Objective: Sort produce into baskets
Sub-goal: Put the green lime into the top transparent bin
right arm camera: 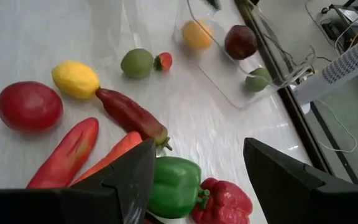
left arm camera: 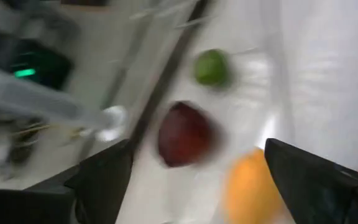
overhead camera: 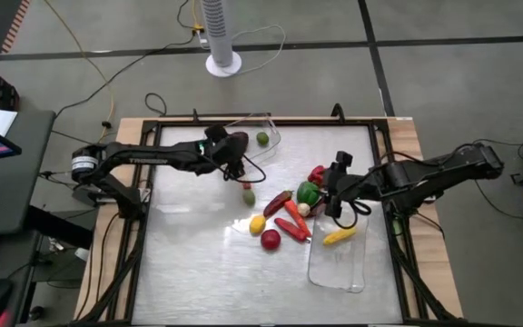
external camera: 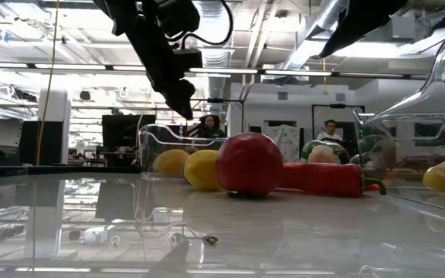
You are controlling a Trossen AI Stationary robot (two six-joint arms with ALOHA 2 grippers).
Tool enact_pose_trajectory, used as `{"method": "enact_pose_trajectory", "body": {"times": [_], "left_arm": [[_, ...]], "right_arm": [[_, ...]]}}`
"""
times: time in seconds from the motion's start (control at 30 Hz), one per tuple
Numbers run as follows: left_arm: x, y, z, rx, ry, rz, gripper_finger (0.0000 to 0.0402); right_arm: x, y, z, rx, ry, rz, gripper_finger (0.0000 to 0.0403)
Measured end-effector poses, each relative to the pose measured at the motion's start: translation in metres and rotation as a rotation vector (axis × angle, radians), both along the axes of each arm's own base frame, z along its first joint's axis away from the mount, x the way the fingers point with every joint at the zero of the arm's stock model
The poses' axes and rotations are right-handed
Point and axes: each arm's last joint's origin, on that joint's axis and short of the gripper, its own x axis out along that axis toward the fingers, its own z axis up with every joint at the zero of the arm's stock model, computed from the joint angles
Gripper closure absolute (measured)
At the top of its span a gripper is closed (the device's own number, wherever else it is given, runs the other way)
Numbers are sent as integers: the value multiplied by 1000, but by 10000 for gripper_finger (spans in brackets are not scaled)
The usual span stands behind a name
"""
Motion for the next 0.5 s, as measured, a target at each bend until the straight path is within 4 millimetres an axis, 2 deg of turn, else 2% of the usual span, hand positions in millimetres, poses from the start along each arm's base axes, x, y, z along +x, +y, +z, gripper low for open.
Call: {"method": "enact_pose_trajectory", "body": {"times": [0.1,0.23,0.37,0.5], "left_arm": [[6,-15,-1,-168,-48,-179,45],[15,-46,-8,-390,-75,-476,58],[15,-70,-18,-378,-49,-594,81],[14,-77,-25,-334,-38,-602,103]], "right_arm": [[-1,-1,2,5,-17,-5,131],[-1,0,2,12,-25,-9,131],[-1,2,2,15,-27,-3,131],[-1,2,3,14,-32,1,131]]}}
